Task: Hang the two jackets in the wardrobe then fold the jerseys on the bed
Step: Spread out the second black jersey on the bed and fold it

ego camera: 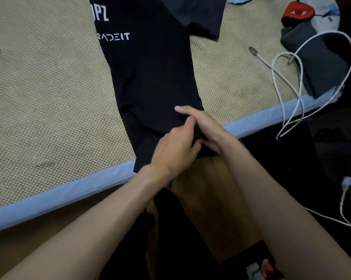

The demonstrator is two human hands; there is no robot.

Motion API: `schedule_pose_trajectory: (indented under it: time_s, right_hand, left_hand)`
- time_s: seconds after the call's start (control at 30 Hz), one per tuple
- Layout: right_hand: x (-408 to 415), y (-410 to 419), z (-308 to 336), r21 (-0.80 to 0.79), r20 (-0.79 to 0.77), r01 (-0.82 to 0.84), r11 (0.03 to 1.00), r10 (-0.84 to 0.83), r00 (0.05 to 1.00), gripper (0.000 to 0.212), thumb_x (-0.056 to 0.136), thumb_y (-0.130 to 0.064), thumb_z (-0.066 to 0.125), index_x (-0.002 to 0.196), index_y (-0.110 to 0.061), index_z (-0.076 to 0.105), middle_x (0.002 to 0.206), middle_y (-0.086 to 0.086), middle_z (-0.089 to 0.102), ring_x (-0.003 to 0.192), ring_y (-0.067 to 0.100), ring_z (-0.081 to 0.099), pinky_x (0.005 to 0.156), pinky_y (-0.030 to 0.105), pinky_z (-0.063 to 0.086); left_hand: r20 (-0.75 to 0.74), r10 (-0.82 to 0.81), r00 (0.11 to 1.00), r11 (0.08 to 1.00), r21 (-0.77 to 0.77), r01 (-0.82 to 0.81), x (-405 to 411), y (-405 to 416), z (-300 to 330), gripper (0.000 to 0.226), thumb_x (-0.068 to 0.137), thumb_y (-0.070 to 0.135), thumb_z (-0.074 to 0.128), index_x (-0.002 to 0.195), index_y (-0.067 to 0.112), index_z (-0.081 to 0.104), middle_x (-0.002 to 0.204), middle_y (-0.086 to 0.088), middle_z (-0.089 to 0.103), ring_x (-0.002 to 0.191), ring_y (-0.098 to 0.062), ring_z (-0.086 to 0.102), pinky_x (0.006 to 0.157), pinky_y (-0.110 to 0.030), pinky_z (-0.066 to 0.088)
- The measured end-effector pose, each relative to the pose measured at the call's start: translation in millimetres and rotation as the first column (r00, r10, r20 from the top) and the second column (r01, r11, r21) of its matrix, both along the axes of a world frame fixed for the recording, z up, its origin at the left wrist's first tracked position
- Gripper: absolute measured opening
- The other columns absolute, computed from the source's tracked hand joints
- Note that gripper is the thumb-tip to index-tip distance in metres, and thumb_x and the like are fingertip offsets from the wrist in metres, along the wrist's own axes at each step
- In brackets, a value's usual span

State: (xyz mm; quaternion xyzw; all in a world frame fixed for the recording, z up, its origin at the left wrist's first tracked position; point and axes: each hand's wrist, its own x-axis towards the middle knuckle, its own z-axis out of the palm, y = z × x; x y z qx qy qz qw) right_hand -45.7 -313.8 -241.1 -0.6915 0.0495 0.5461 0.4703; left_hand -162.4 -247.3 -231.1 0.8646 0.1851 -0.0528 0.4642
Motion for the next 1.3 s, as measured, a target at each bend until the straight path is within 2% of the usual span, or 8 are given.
schedule_pose_trajectory:
  time_s: [0.17,0.33,0.43,0.57,0.73,0.9,1.03,1.3]
  right_hand:
    - [25,-30,-11,-0.090,0.295,0.101,0.991,-0.070,0.953,0.011,0.091,-0.008,0.064,0.093,-0.012,0.074,0.091,0.007,0.078,0.082,0.021,0.073,0.068,0.028,0.056]
    - [20,-73,-62,-0.323,0.419,-0.071,0.944,0.210,0.883,0.020,0.097,-0.024,0.062,0.093,-0.007,0.071,0.093,0.008,0.075,0.090,0.025,0.071,0.086,0.036,0.059]
    - [14,-95,-85,-0.336,0.453,-0.004,0.942,0.166,0.876,0.025,0.099,-0.031,0.062,0.096,-0.008,0.069,0.094,0.007,0.075,0.094,0.027,0.070,0.087,0.046,0.057]
    - [11,-104,-90,-0.325,0.588,0.084,0.942,0.132,0.798,0.017,0.104,-0.030,0.055,0.100,-0.014,0.058,0.096,-0.001,0.068,0.093,0.020,0.065,0.073,0.030,0.043]
    - [11,-102,-92,-0.358,0.641,0.010,0.934,0.238,0.729,0.028,0.104,-0.042,0.052,0.114,-0.016,0.054,0.100,-0.002,0.063,0.093,0.019,0.062,0.076,0.034,0.048]
    - [15,-105,-85,-0.464,0.606,-0.074,0.883,0.378,0.700,0.033,0.100,-0.050,0.056,0.113,-0.021,0.050,0.098,-0.001,0.061,0.089,0.020,0.062,0.074,0.043,0.056]
    - [23,-97,-69,-0.493,0.557,-0.135,0.859,0.431,0.710,0.029,0.101,-0.045,0.055,0.111,-0.017,0.052,0.090,0.002,0.062,0.086,0.023,0.063,0.070,0.039,0.054]
    - [44,-88,-59,-0.586,0.406,-0.282,0.760,0.576,0.710,0.014,0.102,-0.025,0.055,0.109,-0.014,0.054,0.098,0.011,0.070,0.094,0.033,0.067,0.076,0.040,0.053]
  left_hand:
    - [-0.019,-0.039,0.999,0.995,0.089,0.040,10,-35,-4,0.027,0.095,0.029,0.059,0.116,0.018,0.046,0.097,-0.003,0.069,0.084,-0.031,0.068,0.062,-0.039,0.048]
    - [-0.413,-0.332,0.848,0.911,0.093,0.401,10,-32,-10,0.034,0.091,0.056,0.055,0.103,0.024,0.060,0.102,-0.001,0.070,0.098,-0.027,0.068,0.075,-0.035,0.042]
    - [-0.520,-0.298,0.801,0.904,0.114,0.411,5,-10,-18,0.037,0.090,0.058,0.054,0.104,0.026,0.064,0.104,-0.001,0.070,0.101,-0.027,0.066,0.078,-0.034,0.041]
    - [-0.593,-0.168,0.787,0.894,0.245,0.376,7,29,-28,0.031,0.092,0.047,0.054,0.110,0.024,0.063,0.114,-0.007,0.069,0.105,-0.033,0.066,0.076,-0.036,0.043]
    - [-0.810,-0.099,0.579,0.861,0.223,0.458,-21,59,-40,0.048,0.088,0.055,0.062,0.115,0.016,0.060,0.115,-0.006,0.068,0.106,-0.028,0.067,0.077,-0.036,0.049]
    - [-0.758,0.176,0.628,0.984,0.120,-0.131,-62,56,-64,0.027,0.088,0.042,0.073,0.085,0.016,0.065,0.075,0.002,0.068,0.076,-0.020,0.069,0.063,-0.029,0.048]
    - [-0.720,0.401,0.566,0.795,-0.033,-0.606,-74,39,-55,0.038,0.083,0.015,0.082,0.095,0.011,0.046,0.077,0.001,0.058,0.079,-0.022,0.060,0.060,-0.023,0.047]
    - [-0.781,0.170,0.600,0.867,-0.171,-0.467,-91,28,-53,0.015,0.092,0.018,0.073,0.103,0.012,0.066,0.087,-0.006,0.079,0.075,-0.015,0.074,0.079,-0.033,0.060]
